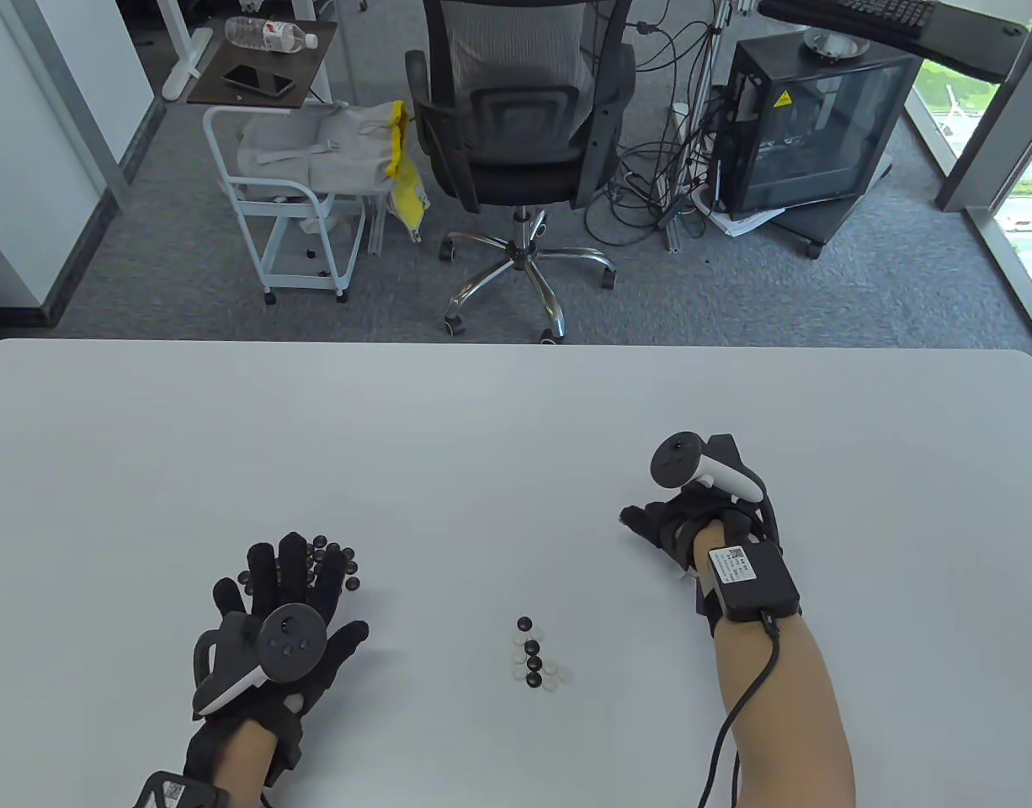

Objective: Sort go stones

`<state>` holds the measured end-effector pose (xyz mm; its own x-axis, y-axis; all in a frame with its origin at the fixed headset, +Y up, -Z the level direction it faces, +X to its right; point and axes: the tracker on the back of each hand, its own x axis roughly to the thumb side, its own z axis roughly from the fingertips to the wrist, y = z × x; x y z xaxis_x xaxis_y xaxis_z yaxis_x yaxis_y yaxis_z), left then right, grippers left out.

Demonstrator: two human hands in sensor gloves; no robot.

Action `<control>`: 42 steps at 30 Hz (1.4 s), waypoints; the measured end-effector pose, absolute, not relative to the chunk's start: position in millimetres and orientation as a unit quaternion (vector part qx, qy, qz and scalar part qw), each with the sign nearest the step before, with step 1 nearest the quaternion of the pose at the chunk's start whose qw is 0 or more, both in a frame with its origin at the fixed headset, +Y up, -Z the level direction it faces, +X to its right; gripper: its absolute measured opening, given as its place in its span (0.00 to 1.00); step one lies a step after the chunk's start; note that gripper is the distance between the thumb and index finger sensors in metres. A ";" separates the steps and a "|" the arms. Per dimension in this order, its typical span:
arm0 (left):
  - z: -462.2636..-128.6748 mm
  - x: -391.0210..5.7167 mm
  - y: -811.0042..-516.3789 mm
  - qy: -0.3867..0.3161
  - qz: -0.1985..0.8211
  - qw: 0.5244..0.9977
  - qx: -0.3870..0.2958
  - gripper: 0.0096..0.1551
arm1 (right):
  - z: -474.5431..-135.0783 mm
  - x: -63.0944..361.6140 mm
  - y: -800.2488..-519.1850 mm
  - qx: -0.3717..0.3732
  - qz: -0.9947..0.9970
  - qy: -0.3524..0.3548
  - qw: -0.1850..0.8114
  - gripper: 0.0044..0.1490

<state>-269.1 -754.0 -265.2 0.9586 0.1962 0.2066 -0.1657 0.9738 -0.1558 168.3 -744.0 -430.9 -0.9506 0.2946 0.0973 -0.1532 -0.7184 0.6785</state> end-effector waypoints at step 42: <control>-264.5 -271.4 -753.5 -0.109 0.101 0.987 -0.065 0.49 | -431.2 190.5 -754.9 0.031 0.928 0.350 0.123 0.45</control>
